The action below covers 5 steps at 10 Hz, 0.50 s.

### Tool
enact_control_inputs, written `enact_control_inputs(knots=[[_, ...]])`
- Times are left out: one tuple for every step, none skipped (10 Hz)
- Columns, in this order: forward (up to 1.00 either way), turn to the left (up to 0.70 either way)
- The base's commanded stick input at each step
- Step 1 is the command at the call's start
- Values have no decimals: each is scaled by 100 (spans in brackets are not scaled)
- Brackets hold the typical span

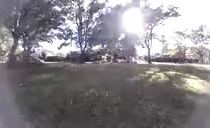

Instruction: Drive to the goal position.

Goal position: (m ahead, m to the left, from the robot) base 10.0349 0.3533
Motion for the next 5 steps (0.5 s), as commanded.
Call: enact_control_inputs(knots=[[100,0],[100,0],[100,0],[100,9],[100,36]])
